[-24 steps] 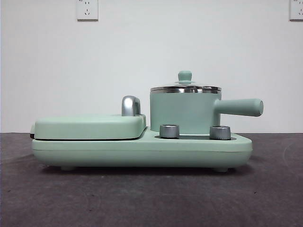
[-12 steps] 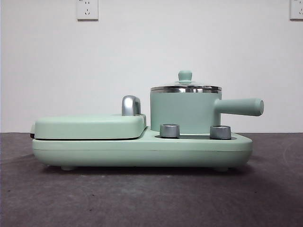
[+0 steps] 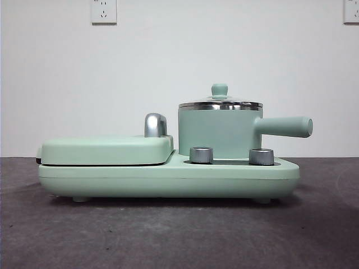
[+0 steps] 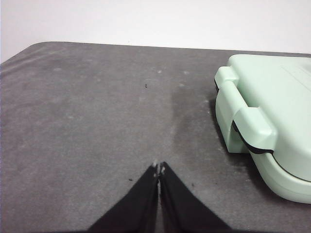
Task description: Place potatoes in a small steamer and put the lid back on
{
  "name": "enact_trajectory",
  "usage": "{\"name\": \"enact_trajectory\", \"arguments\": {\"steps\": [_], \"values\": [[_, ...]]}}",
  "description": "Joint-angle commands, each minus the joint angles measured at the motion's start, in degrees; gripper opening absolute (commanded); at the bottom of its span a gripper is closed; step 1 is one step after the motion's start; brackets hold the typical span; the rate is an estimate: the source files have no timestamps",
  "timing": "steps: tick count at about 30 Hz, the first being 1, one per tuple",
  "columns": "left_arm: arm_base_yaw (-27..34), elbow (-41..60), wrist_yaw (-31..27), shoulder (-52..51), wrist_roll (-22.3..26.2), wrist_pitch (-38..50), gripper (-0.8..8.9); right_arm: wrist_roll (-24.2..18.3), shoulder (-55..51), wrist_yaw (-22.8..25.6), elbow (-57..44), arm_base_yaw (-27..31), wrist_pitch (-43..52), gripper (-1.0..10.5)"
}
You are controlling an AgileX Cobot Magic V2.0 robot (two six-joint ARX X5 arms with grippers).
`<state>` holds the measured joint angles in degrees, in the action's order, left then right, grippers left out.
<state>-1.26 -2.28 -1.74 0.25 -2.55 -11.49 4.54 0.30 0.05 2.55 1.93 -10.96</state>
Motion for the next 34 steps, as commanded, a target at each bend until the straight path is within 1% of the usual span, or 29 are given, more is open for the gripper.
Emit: {"name": "enact_trajectory", "arguments": {"steps": [1,8,13,34], "values": [[0.11,0.96,-0.20,-0.07,0.39,-0.55,0.06,-1.18,-0.09,0.46,-1.18,0.15,0.63,0.3],[0.11,0.96,-0.20,-0.07,0.37,-0.52,0.06,-2.82,-0.09,0.44,-1.90,-0.28,0.87,0.3],[0.11,0.96,-0.20,-0.07,0.39,-0.52,0.06,-5.20,-0.09,0.39,-1.90,-1.11,0.87,0.3],[0.11,0.96,-0.20,-0.07,0.39,-0.52,0.06,-5.20,-0.09,0.22,-1.88,-1.05,1.97,0.3]]}}
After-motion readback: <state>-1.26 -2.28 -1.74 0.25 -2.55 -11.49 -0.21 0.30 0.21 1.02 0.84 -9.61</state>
